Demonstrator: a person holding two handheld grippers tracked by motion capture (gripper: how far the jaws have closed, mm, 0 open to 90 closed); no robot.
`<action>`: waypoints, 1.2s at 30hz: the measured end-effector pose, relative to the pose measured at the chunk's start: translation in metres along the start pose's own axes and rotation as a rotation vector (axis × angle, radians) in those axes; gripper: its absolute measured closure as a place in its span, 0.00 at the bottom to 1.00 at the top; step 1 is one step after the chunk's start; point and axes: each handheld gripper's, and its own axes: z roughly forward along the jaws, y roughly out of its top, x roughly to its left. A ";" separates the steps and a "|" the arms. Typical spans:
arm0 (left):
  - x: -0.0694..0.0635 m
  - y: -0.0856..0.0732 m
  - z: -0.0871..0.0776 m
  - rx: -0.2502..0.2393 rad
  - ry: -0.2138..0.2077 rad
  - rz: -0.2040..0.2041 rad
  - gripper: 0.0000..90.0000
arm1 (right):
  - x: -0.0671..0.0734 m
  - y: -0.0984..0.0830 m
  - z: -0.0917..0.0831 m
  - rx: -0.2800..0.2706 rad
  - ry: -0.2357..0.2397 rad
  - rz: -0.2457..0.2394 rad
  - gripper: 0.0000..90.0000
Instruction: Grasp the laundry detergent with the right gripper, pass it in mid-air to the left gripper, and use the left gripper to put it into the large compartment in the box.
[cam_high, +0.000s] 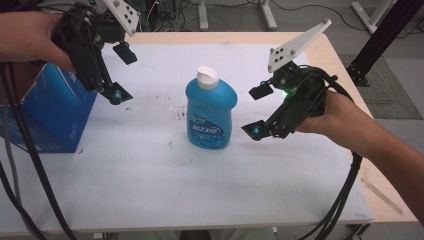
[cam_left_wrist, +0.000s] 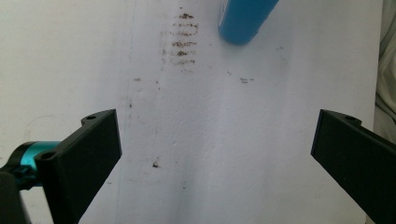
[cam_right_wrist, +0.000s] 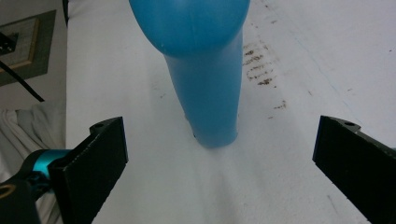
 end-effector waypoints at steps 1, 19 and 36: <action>0.000 0.000 0.000 -0.001 0.000 0.001 0.02 | 0.000 -0.003 0.002 -0.009 0.003 0.001 0.03; 0.001 -0.002 0.004 -0.005 -0.005 -0.008 0.02 | -0.005 -0.015 0.027 -0.100 0.028 0.010 0.03; 0.002 -0.003 0.005 -0.006 -0.006 -0.008 0.02 | -0.001 -0.007 0.051 -0.172 0.054 0.003 0.03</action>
